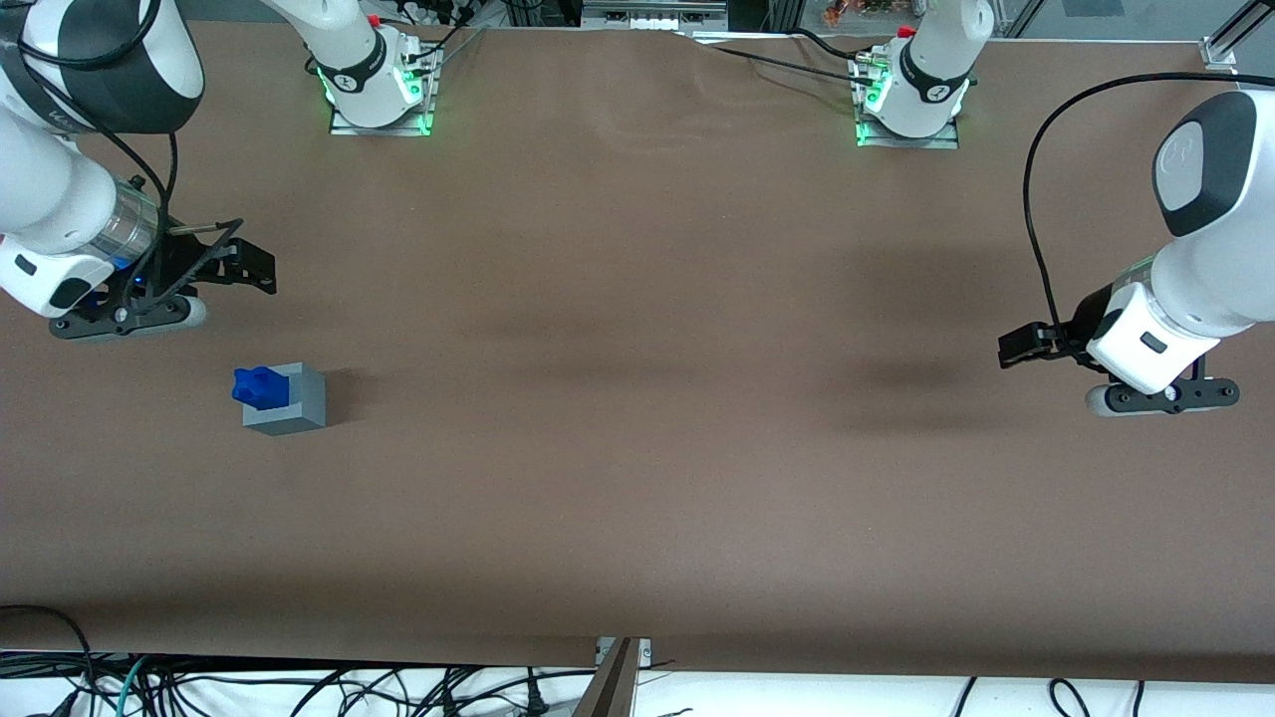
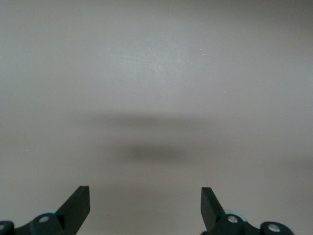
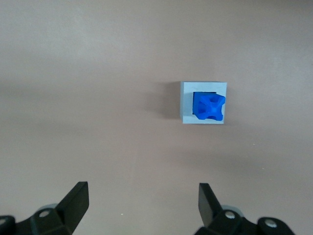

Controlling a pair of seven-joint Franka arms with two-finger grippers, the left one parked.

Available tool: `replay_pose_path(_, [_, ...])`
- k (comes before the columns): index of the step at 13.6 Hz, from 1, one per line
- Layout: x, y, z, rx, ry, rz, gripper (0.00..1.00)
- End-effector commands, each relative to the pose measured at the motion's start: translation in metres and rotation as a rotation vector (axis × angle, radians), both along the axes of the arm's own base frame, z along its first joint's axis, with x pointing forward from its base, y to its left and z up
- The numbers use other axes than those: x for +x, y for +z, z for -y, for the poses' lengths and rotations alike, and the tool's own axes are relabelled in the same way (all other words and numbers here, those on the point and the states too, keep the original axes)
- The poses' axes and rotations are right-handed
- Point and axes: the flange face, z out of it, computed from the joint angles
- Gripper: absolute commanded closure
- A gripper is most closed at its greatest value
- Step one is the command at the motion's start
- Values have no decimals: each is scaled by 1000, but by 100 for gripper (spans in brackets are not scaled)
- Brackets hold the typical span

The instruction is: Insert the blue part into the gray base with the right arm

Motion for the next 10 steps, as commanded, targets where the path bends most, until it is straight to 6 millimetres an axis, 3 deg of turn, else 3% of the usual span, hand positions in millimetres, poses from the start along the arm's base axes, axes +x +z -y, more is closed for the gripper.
replay_pose_path(1, [2, 24, -1, -22, 5, 21, 1])
replay_pose_path(6, [1, 32, 12, -15, -5, 23, 1])
replay_pose_path(10, [-13, 37, 11, -10, -26, -36, 1])
